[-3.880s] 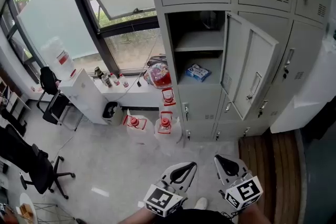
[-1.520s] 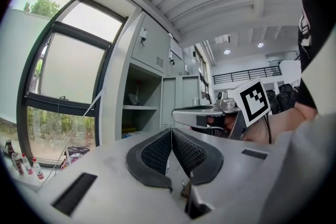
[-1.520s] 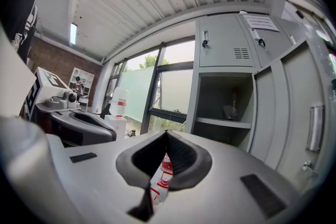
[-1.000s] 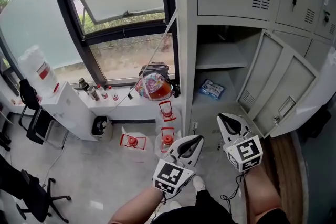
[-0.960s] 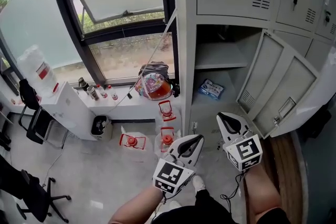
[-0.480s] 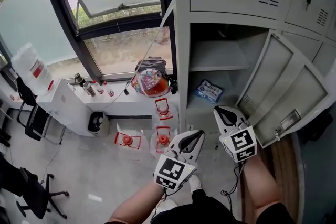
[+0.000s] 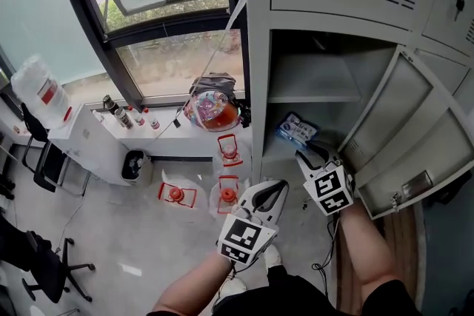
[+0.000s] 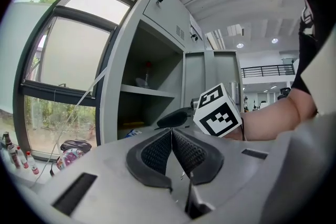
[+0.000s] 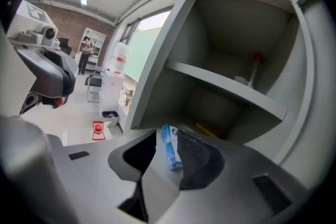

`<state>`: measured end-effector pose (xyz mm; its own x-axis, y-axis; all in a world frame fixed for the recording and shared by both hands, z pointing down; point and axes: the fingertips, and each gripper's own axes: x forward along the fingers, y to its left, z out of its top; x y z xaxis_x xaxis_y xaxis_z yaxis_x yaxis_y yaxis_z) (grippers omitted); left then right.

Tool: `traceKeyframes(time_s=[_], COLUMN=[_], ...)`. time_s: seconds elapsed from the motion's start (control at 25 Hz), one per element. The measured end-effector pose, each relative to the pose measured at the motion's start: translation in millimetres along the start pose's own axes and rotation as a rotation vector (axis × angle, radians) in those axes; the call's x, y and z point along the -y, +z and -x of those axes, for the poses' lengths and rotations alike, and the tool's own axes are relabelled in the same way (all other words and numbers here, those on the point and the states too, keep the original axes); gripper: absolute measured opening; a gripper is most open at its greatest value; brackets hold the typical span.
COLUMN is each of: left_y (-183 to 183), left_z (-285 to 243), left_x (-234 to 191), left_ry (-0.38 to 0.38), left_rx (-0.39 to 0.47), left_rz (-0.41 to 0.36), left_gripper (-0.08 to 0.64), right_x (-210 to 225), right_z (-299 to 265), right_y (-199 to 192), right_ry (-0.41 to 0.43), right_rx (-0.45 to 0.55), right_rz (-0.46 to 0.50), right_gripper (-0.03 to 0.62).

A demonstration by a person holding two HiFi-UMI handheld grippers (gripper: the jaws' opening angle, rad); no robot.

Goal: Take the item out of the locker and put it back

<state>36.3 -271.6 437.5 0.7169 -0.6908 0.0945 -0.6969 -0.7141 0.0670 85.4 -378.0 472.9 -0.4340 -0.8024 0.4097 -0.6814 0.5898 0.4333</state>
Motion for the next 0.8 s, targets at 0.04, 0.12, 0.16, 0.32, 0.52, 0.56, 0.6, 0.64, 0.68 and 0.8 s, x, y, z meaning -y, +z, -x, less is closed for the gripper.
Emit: traceKeyframes(time_s=[0.04, 0.12, 0.16, 0.32, 0.52, 0.56, 0.6, 0.64, 0.68, 0.8], left_y=[-2, -7, -9, -13, -17, -18, -18, -19, -20, -21], left_z=[-3, -7, -9, -14, -17, -17, -17, -18, -18, -18], left_x=[-3, -7, -10, -17, -24, -25, -27, -28, -28, -29], left_ry=[0.003, 0.007, 0.009, 0.019, 0.032, 0.034, 0.036, 0.038, 0.039, 0.041], left_rx=[-0.006, -0.017, -0.021, -0.031, -0.036, -0.037, -0.038, -0.04, -0.041, -0.043], left_rz=[0.001, 0.001, 0.001, 0.009, 0.017, 0.019, 0.021, 0.023, 0.025, 0.029], left_gripper=[0.017, 0.017, 0.017, 0.017, 0.017, 0.017, 0.017, 0.017, 0.017, 0.017], right_x=[1, 2, 3, 6, 6, 7, 9, 10, 11, 15], right_z=[-7, -19, -24, -42, -60, -62, -65, -67, -70, -76], right_y=[-6, -17, -21, -32, -47, -49, -50, -52, -53, -55], right_ry=[0.0, -0.009, -0.015, -0.035, -0.028, -0.029, -0.03, -0.03, -0.03, -0.031], right_rx=[-0.028, -0.085, -0.11, -0.178, -0.255, -0.265, -0.275, -0.286, -0.297, -0.324], right_rz=[0.031, 0.099, 0.133, 0.247, 0.353, 0.361, 0.365, 0.37, 0.376, 0.397], right_gripper=[0.188, 0.209, 0.213, 0.223, 0.261, 0.269, 0.273, 0.279, 0.284, 0.295])
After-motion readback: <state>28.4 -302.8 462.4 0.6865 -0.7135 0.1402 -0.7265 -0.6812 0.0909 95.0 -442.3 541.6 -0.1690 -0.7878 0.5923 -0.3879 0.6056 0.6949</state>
